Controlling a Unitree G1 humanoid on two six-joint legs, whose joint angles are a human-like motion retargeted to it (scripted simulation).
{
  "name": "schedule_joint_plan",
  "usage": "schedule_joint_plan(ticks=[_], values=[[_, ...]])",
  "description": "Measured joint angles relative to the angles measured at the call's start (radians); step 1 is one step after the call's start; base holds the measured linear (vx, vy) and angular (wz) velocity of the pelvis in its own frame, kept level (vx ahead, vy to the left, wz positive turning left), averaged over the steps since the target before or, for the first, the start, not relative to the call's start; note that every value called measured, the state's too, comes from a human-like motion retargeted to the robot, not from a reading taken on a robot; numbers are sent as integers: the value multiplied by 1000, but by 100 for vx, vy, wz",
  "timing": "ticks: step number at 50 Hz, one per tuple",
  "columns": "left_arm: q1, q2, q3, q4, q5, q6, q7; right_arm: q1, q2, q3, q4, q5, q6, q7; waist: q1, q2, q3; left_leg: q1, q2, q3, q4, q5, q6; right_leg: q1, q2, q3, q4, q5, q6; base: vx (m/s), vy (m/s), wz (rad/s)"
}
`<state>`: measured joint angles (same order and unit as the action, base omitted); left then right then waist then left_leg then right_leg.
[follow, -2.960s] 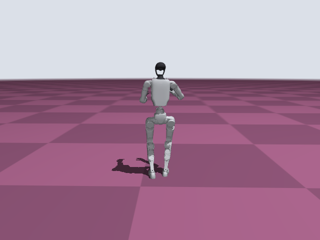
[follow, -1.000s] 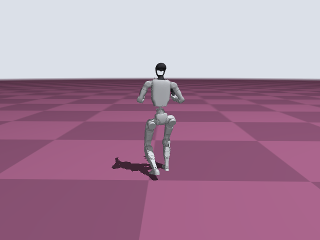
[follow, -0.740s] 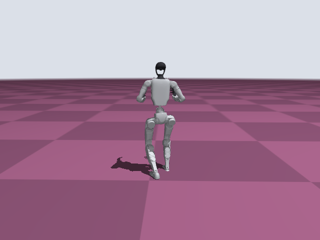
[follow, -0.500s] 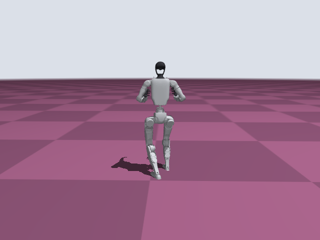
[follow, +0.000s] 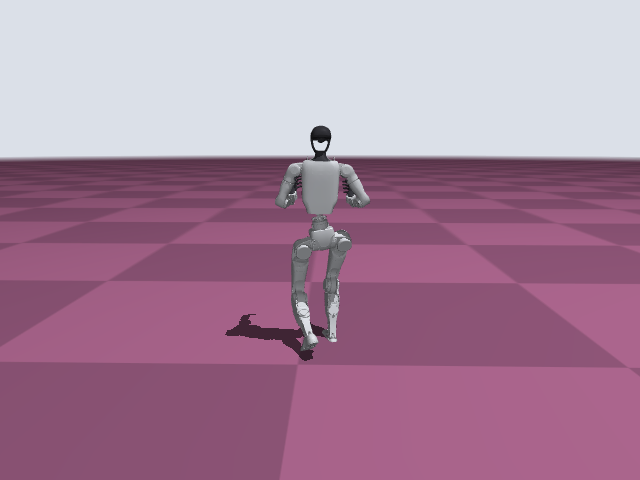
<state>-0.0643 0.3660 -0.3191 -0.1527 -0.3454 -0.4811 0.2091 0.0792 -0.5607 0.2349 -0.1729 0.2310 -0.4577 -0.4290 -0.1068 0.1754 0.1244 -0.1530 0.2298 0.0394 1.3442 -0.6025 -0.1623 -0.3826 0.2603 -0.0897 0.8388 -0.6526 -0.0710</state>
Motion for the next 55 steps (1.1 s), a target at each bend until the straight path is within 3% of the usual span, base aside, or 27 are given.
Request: schedule_joint_plan(ticks=[7, 16, 22, 25, 30, 35, 38, 42, 47, 50, 55], values=[[6, -13, -5, 11, -42, 24, -66, 20, -8, 4, 14, 42, 9, 52, 35, 19, -13, -25, 15, -24, 43, 28, -4, 43, 30, 11, -55, 32, 4, 1, 0, -1], [74, 48, 15, 21, -53, 28, -136, 2, 18, 24, 29, 87, 38, 132, 48, 16, -49, -53, -16, -18, -65, -82, 32, 9, 29, 21, -122, 114, 42, -9, 1, 0], [107, 93, 36, 10, -67, 31, -170, 8, 44, 8, 29, 104, 60, 157, 44, -18, -81, -139, -55, 20, -191, -111, 65, -109, 10, 79, -155, 257, 142, -27, 2, 5], [134, 101, 44, 8, -76, 40, -183, 18, 60, 1, 34, 107, 71, 169, 55, -25, -74, -197, -38, 50, -195, -109, 74, -166, -7, 71, -93, 211, 146, -37, -1, 4], [177, 97, 76, 1, -124, 73, -211, 17, 76, -34, 46, 127, 97, 208, 71, -81, -90, -302, -100, 75, -203, -82, 104, -194, -150, 41, 145, 61, 116, -38, -4, 29], [223, 69, 100, -10, -177, 102, -238, 21, 102, -82, 64, 164, 99, 227, 73, -173, -110, -383, -242, 69, -222, -60, 160, -82, -345, 67, 386, -66, 126, -41, -5, 76], [244, 48, 109, -16, -197, 110, -257, 19, 126, -109, 68, 170, 88, 221, 87, -226, -118, -424, -311, 73, -248, -25, 189, 31, -405, 109, 422, -67, 169, -47, -6, 73], [251, 21, 121, -29, -221, 112, -274, 2, 149, -132, 56, 160, 71, 200, 119, -268, -118, -483, -368, 68, -311, 48, 178, 155, -411, 150, 325, -85, 202, -50, -7, 51], [222, -19, 137, -64, -254, 105, -284, -45, 157, -134, 26, 166, 44, 178, 162, -216, -117, -595, -312, 16, -408, 109, 91, 126, -337, 119, 112, -164, 134, -56, -8, 7], [197, -36, 133, -83, -254, 92, -286, -65, 148, -118, 13, 201, 34, 183, 167, -175, -127, -653, -245, 25, -424, 85, 62, 42, -303, 85, 48, -159, 112, -55, -7, 0], [165, -30, 97, -95, -236, 88, -273, -40, 143, -75, 11, 294, 41, 202, 136, -134, -116, -603, -148, 100, -252, -34, 85, -38, -275, 63, 41, -126, 122, -44, -2, -1]])
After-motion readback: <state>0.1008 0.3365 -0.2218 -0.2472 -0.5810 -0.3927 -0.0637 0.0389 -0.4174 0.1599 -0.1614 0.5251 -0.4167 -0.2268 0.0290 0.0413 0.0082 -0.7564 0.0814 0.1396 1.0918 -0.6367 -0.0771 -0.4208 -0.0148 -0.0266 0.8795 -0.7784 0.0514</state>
